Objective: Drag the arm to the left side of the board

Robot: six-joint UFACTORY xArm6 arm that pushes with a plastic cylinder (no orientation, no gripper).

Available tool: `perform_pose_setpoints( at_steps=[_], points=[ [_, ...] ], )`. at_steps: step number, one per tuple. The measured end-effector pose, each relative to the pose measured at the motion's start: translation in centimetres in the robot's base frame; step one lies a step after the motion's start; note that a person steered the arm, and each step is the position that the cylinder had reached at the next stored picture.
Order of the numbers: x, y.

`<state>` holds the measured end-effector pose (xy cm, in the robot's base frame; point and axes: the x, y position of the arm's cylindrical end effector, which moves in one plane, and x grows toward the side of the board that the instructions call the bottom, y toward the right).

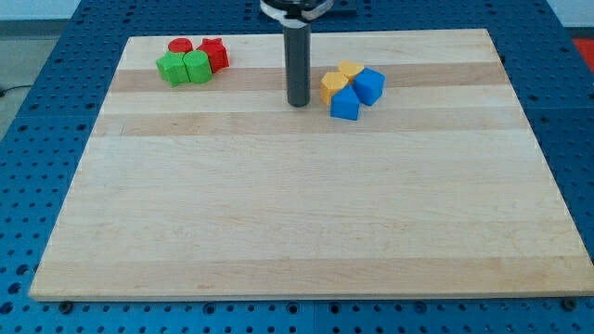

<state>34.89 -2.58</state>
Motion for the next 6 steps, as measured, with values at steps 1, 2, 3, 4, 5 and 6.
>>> perform_pose_setpoints(
  at_steps=[1,2,3,4,5,6],
  points=[
    [0.5,-3.9],
    [0.6,-9.1],
    [0.6,-16.3],
    [0.6,-23.3],
    [0.0,-24.0],
    [-2.1,-25.1]
  ],
)
